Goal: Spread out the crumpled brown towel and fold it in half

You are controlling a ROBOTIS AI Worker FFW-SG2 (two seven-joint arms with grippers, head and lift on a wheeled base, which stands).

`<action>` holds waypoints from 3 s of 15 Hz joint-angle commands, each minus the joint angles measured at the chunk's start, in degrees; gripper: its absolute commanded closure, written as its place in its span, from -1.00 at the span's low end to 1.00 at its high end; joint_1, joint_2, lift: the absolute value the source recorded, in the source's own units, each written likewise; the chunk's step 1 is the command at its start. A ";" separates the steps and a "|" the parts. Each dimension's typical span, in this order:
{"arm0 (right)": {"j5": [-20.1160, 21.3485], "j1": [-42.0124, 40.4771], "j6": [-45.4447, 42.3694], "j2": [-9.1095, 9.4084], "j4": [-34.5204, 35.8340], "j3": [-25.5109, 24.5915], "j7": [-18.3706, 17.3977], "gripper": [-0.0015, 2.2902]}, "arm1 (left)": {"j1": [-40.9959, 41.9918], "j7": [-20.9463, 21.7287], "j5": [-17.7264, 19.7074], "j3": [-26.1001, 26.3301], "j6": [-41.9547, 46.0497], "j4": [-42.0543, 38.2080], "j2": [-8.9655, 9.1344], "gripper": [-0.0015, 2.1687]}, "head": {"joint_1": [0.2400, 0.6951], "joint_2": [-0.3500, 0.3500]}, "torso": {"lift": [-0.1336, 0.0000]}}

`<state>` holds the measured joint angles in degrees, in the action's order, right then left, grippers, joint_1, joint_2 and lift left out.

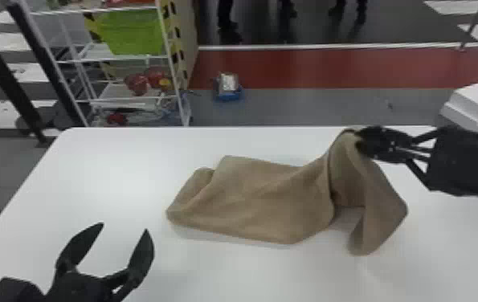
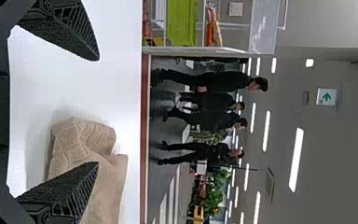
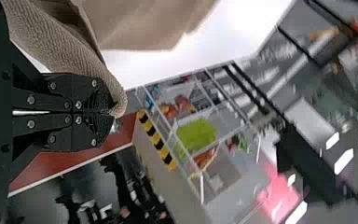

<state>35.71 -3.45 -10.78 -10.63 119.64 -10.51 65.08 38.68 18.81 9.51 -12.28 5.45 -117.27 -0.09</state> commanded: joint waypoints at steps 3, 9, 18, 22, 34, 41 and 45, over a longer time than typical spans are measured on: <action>11.75 -3.67 -18.26 -3.61 -5.82 1.02 2.77 0.44 | -0.53 0.17 0.24 -0.55 0.04 0.46 0.24 -0.92 | 1.00 0.43 | -0.84; 10.08 -4.20 -33.90 -9.41 -8.90 -11.11 5.85 0.44 | -2.29 0.09 -0.20 -0.37 -1.02 1.69 0.24 -0.92 | 1.00 0.24 | -0.84; 15.09 -3.41 -34.25 -12.57 -13.38 -15.86 11.30 -0.25 | -3.52 0.00 -0.55 -0.20 -2.60 2.83 0.24 -0.92 | 1.00 -0.16 | -0.84; 6.04 -4.64 -24.41 -12.31 -12.24 -19.20 13.25 -0.98 | -3.43 0.00 -0.55 -0.37 -2.60 2.75 0.24 -0.92 | 1.00 -0.34 | -0.84; -10.22 -5.43 46.43 -10.11 -13.12 -13.13 1.28 -0.91 | -3.26 0.09 -0.55 0.42 -2.60 2.83 0.24 -0.92 | 1.00 -0.61 | -0.84; -14.53 0.02 56.98 -9.50 -13.38 -10.85 -3.82 -0.82 | -3.26 0.09 -0.55 0.42 -2.60 2.48 0.24 -0.92 | 1.00 -0.60 | -0.84; -14.35 3.71 60.49 -8.79 -15.93 -6.98 -6.81 -0.81 | -3.34 0.09 -0.55 0.50 -2.60 2.31 0.24 -0.92 | 1.00 -0.55 | -0.84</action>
<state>21.17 -1.09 48.39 -19.62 104.75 -19.19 58.38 35.38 18.89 8.96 -11.83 2.85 -114.95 -0.09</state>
